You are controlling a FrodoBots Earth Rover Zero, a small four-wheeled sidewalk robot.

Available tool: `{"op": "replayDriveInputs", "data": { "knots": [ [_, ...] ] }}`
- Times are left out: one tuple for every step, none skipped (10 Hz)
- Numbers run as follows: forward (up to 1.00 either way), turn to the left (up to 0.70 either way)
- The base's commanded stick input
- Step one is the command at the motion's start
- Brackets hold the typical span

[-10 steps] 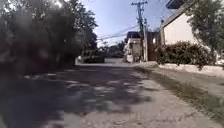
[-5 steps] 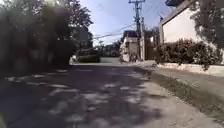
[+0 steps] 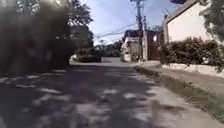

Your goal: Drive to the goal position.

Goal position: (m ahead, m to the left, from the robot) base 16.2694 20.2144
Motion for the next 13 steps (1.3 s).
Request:
{"op": "replayDriveInputs", "data": {
  "knots": [
    [1.0, 0.0],
    [1.0, 0.0],
    [1.0, 0.0],
    [1.0, 0.0],
    [1.0, 0.0],
    [1.0, 0.0],
    [1.0, 0.0],
    [1.0, 0.0],
    [1.0, 0.0],
    [1.0, 0.0],
    [1.0, 0.0],
    [1.0, 0.0],
    [1.0, 0.0]
  ]
}}
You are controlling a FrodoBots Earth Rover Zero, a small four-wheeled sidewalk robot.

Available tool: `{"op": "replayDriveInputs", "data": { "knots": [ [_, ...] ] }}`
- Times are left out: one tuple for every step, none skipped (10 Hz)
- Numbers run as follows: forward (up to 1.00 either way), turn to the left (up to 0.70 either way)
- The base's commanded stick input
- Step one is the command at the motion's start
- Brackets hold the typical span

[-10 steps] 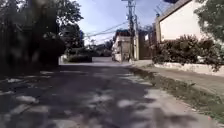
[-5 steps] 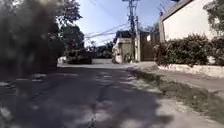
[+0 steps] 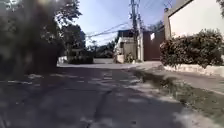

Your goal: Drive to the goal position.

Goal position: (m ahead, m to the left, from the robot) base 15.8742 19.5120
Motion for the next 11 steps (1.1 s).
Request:
{"op": "replayDriveInputs", "data": {
  "knots": [
    [1.0, 0.0],
    [1.0, 0.0],
    [1.0, 0.0],
    [1.0, 0.0],
    [1.0, -0.05],
    [1.0, -0.39],
    [1.0, -0.38],
    [1.0, -0.31],
    [1.0, -0.09],
    [1.0, 0.0],
    [1.0, 0.0]
  ]
}}
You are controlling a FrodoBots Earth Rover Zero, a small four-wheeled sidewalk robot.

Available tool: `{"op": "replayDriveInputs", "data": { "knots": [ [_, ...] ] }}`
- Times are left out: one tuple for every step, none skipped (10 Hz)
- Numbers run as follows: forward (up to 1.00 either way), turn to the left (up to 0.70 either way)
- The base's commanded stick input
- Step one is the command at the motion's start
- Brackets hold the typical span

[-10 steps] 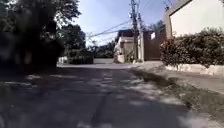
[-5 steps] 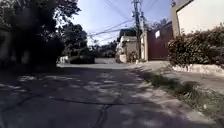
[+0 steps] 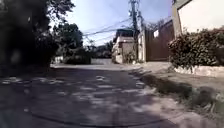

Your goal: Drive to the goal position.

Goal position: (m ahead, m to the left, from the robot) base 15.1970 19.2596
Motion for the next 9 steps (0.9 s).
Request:
{"op": "replayDriveInputs", "data": {
  "knots": [
    [1.0, 0.0],
    [1.0, 0.0],
    [1.0, 0.0],
    [1.0, 0.0],
    [1.0, 0.0],
    [1.0, 0.0],
    [1.0, 0.0],
    [1.0, 0.0],
    [1.0, 0.0]
  ]
}}
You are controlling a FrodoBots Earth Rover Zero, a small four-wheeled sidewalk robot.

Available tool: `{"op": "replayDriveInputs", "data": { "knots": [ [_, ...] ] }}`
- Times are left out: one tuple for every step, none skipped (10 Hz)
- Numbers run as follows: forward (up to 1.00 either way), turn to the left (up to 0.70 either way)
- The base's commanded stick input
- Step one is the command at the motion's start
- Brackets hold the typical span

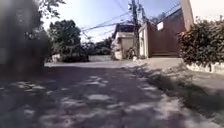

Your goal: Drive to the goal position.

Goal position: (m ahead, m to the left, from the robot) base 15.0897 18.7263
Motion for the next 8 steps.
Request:
{"op": "replayDriveInputs", "data": {
  "knots": [
    [1.0, 0.0],
    [1.0, 0.0],
    [1.0, 0.0],
    [1.0, 0.0],
    [1.0, 0.0],
    [1.0, 0.0],
    [1.0, 0.0],
    [1.0, 0.0]
  ]
}}
